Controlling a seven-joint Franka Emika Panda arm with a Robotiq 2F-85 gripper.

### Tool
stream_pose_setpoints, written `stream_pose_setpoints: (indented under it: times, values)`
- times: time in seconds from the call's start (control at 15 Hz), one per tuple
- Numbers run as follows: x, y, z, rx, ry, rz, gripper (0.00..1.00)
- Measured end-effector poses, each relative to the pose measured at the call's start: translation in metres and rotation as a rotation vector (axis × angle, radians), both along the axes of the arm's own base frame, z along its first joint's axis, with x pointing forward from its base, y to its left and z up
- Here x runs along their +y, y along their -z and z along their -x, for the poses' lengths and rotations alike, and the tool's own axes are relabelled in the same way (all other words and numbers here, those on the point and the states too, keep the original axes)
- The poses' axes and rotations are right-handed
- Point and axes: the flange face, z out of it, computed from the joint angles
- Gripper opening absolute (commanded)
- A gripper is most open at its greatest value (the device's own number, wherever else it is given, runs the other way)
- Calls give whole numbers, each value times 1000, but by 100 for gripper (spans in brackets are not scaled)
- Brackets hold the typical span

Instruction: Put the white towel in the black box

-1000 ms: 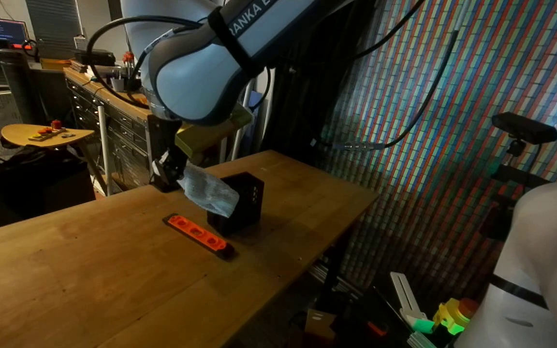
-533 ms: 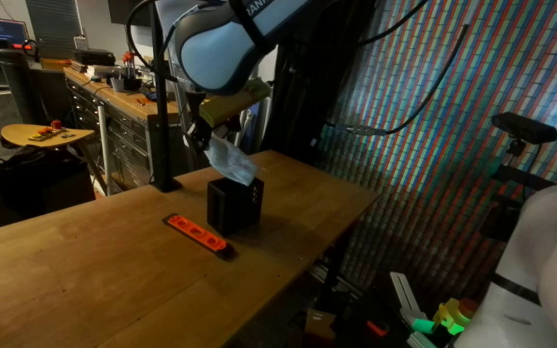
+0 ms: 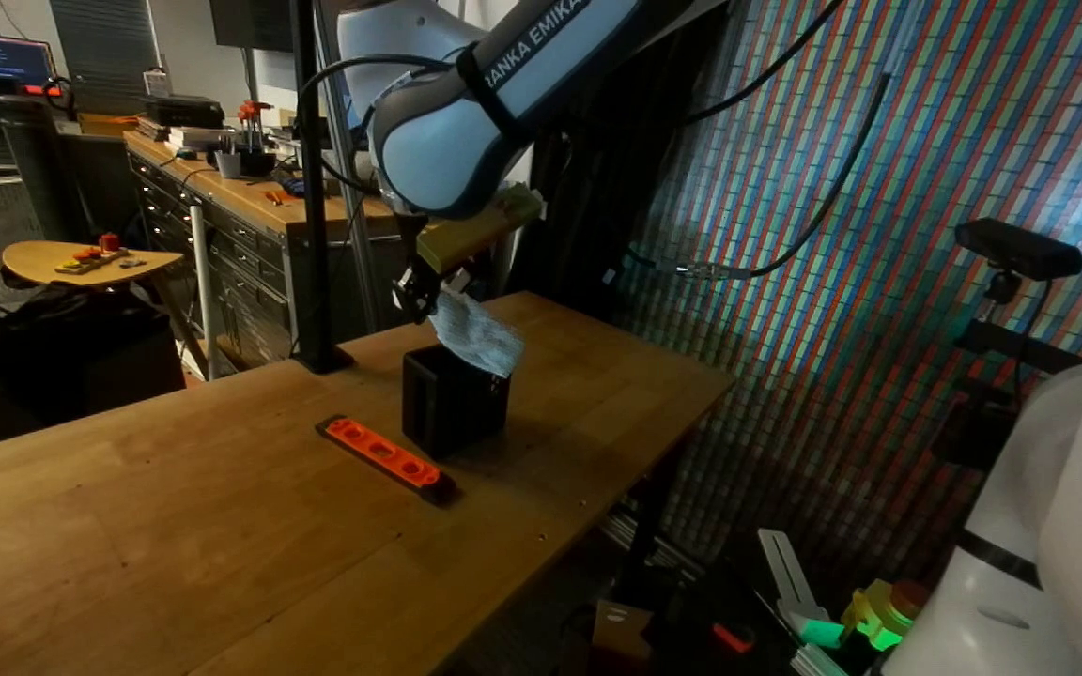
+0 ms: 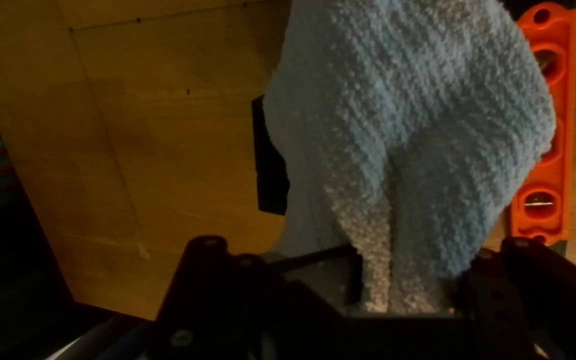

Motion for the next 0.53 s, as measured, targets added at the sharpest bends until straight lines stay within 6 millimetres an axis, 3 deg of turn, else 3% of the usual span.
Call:
stream_pose_setpoints:
  times: [0.53]
  values:
    - [-34,67,-15,-5,35,-78,2]
